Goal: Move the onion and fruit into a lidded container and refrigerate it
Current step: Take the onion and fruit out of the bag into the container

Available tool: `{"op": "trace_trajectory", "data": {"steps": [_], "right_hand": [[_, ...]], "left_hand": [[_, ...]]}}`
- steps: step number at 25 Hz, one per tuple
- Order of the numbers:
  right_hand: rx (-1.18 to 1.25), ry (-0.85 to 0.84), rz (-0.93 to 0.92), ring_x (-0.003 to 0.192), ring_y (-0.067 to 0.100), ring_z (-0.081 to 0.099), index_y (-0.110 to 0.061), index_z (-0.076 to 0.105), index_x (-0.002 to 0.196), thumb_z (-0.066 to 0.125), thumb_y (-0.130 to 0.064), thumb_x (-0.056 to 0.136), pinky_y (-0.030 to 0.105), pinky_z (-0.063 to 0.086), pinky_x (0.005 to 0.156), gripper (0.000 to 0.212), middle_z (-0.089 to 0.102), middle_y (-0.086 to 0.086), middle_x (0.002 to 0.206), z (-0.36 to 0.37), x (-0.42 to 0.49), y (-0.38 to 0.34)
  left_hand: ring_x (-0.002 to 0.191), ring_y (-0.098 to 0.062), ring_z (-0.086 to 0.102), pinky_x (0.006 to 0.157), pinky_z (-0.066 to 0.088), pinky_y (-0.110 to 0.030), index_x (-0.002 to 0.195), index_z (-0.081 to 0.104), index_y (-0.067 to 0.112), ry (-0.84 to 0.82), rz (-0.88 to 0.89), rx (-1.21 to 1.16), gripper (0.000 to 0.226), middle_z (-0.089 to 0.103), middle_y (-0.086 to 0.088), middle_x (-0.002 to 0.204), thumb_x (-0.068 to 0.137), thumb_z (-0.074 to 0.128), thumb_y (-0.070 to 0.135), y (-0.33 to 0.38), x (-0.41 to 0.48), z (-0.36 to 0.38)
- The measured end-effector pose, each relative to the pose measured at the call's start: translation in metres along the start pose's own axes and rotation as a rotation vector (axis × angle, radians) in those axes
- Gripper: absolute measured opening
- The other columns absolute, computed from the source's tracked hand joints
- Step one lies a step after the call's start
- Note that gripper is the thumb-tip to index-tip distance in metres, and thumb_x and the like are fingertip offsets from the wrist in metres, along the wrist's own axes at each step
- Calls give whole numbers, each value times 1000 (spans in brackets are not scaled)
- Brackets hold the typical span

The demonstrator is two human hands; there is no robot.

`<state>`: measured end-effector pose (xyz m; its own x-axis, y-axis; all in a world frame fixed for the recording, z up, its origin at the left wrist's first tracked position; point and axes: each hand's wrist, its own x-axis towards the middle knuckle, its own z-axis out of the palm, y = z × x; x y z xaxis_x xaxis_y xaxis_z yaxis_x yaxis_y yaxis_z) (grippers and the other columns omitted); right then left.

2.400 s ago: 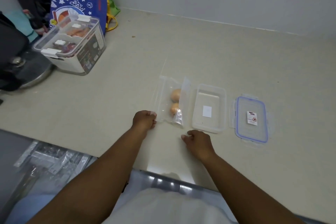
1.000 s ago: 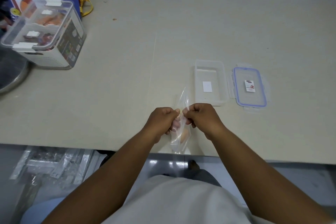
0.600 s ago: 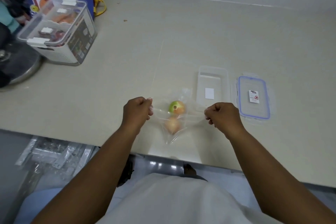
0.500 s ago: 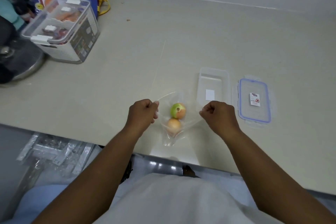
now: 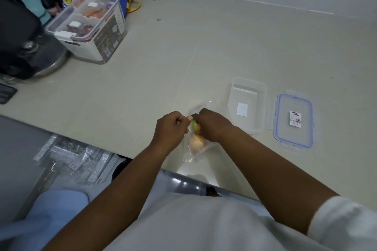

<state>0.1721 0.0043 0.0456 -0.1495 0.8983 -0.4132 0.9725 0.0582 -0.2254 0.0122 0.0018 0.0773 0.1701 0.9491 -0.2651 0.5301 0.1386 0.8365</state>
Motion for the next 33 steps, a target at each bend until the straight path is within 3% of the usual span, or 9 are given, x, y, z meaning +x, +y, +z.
{"op": "trace_trajectory", "data": {"steps": [4,9,13,19,22,25,28,30,33], "right_hand": [[-7,206,-91,100,32,61,-24,52,132,66,-27,81,38,54,79,54,58,11,118,-10,-15,5],[498,787,-143,100,13,61,-28,59,125,76,-33,71,23,52,82,57,62,2,117,-34,-67,41],[327,482,366,112,30,59,-26,57,130,68,-25,79,34,46,91,53,57,11,125,-24,-50,101],[191,153,428,119,32,53,-31,49,138,47,-28,90,38,45,93,48,53,11,133,-7,-29,115],[176,327,395,126,34,49,-22,50,138,61,-26,87,42,46,96,52,51,12,140,-18,-44,102],[340,772,11,97,28,65,-13,68,111,69,-21,83,36,53,82,29,69,10,107,-33,-63,57],[276,414,-239,91,23,67,-17,70,109,66,-24,85,31,51,79,26,72,6,101,-34,-60,7],[158,47,-76,104,27,63,-17,66,120,67,-26,84,36,52,87,37,67,8,116,-24,-39,-9],[68,-192,23,88,26,64,-10,67,103,73,-28,77,40,57,82,32,65,6,96,-13,-15,-16]], "left_hand": [[57,-9,61,65,50,-30,70,63,13,32,-40,-18,31,68,5,63,90,61,37,-2,1,0],[55,-12,58,74,55,-38,75,66,6,79,-80,-65,32,68,5,59,89,62,34,-2,8,2],[50,-8,57,73,55,-36,75,66,6,75,-90,-69,31,69,5,60,89,61,33,-3,7,5],[45,-4,55,69,52,-32,75,66,7,58,-96,-69,30,69,5,59,89,62,33,-2,8,7],[45,-3,55,70,53,-33,76,66,6,48,-88,-66,30,69,4,60,88,62,33,-2,9,7],[47,-4,55,68,52,-31,75,65,6,49,-87,-59,31,70,4,61,88,62,33,-3,9,7],[51,-5,58,62,47,-26,74,64,6,54,-70,-9,31,70,4,63,88,62,34,-2,9,7],[53,-6,58,61,46,-26,73,64,8,50,-51,10,30,71,4,63,88,62,33,-1,7,8],[52,-6,57,62,46,-26,69,64,12,35,-33,18,28,71,2,64,88,63,32,-2,5,8]]}}
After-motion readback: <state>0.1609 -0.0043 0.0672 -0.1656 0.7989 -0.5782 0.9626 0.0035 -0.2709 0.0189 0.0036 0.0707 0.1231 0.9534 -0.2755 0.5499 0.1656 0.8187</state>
